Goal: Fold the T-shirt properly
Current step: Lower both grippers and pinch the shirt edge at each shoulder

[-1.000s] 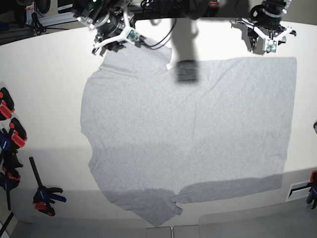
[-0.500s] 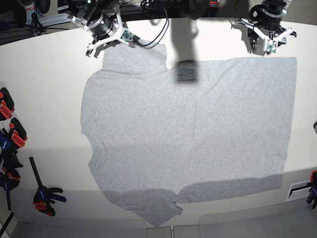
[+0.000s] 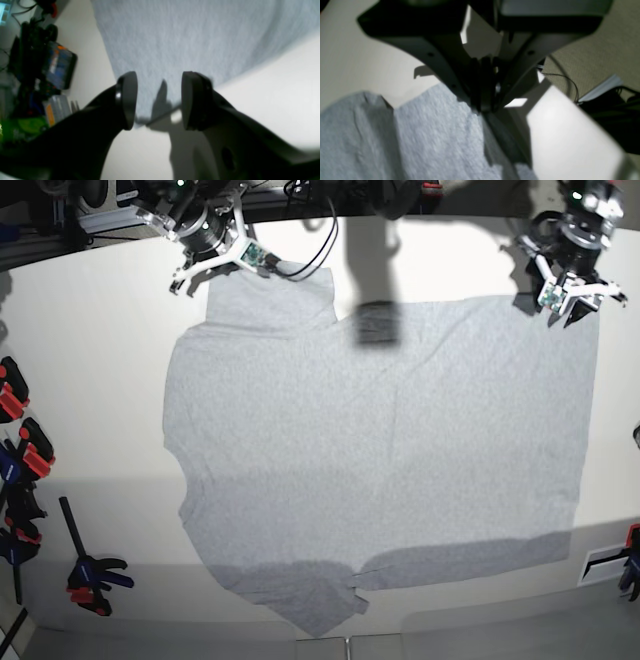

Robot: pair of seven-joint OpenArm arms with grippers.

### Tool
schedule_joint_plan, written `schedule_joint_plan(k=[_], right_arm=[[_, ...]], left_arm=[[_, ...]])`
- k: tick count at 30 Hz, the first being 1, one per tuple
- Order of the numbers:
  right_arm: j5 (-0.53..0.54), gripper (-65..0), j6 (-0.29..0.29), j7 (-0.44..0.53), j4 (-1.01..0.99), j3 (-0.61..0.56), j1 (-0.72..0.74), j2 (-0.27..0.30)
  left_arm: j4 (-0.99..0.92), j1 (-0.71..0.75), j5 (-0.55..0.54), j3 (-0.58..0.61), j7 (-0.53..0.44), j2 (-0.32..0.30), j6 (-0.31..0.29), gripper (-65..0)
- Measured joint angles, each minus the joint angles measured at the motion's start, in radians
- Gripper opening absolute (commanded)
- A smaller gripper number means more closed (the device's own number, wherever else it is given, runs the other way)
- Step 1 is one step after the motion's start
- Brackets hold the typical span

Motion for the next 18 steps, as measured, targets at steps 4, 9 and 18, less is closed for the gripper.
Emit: schedule_joint_plan(k=[4, 9, 18], right_arm=[[-0.007, -65.0, -0.018, -0.009, -0.001, 0.001, 0.003, -0.002], [-0.008, -65.0, -0.018, -0.013, -0.002, 0.001, 0.002, -0.002], [-0.011, -65.0, -0.018, -0.012, -0.002, 0.001, 0.002, -0.002]], left_arm=[[-0.103, 0.001, -0.003, 0.000, -0.106, -0.132, -0.194, -38.9], [-0.334, 0.006, 0.001, 0.005, -0.171, -0.217, -0.226, -37.8], [-0.420, -0.079, -0.004, 0.005, -0.195, -0.227, -0.230, -37.8]])
